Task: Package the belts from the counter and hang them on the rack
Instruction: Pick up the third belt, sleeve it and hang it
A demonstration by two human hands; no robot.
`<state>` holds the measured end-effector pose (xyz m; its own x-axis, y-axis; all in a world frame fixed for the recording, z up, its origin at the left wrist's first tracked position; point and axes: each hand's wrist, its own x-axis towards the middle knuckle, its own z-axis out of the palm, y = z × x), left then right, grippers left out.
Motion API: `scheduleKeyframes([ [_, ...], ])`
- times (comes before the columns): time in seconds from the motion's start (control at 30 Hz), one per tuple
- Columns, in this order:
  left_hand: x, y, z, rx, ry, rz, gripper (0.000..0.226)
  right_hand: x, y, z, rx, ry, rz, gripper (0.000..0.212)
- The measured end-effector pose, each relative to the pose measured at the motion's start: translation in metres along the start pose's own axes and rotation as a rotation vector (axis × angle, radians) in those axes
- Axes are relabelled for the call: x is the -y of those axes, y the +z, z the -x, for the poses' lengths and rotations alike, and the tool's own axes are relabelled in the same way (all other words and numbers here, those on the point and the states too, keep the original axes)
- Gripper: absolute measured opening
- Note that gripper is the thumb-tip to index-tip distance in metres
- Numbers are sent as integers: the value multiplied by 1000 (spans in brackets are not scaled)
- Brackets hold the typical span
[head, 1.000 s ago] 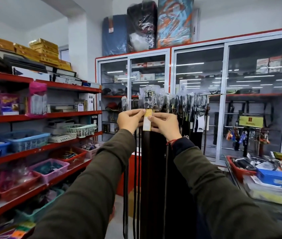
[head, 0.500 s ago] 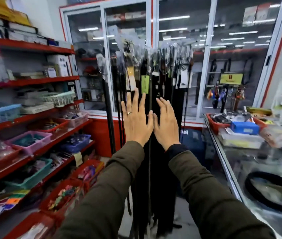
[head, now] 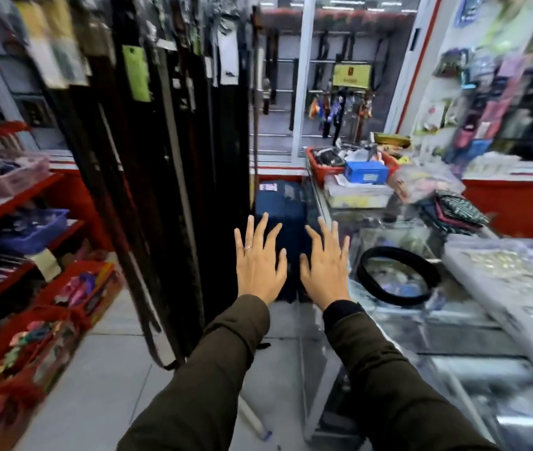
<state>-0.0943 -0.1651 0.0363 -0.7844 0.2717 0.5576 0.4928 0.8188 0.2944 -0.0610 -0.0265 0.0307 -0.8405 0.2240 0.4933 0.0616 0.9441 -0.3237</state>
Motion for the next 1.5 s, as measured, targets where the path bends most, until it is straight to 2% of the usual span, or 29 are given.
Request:
scheduleKeyframes([
  [0.17,-57,66,-6,179,86,92,48,-96,-10,17,92,223,121,63],
  [0.33,-117,117,-18,475,227,218,54,-189,-37,21,257,415,269,58],
  [0.47,-166,144,-13,713,311,267,69,-237,-53,18,447,449,414,53],
  [0.57,-193,156,-7,808,305,196,81,-259,-62,8,556,445,308,47],
  [0.7,-207,166,-5,791,317,114,93,-283,-74,2,460,474,85,47],
  [0.77,-208,169,-6,767,284,142,98,-286,-76,-1,425,465,54,46],
  [0.87,-207,173,-6,734,258,152,96,-279,-73,-3,497,390,106,41],
  [0.93,-205,175,-6,725,255,155,82,-274,-71,-3,542,360,126,39],
  [1.03,-198,174,-6,685,242,206,43,-265,-70,-2,599,324,178,32],
  [1.1,-191,173,-7,670,228,236,24,-259,-68,0,602,304,252,30],
  [1.17,-179,171,-9,680,210,245,20,-248,-65,2,578,268,371,26],
  [1.23,-163,169,-11,667,180,263,22,-236,-61,3,567,239,372,24],
  [1.37,-131,150,-10,460,1,460,27,-200,-57,-3,520,278,-27,15],
  [1.5,-107,117,-16,282,-275,786,40,-148,-64,-20,460,234,-392,20],
])
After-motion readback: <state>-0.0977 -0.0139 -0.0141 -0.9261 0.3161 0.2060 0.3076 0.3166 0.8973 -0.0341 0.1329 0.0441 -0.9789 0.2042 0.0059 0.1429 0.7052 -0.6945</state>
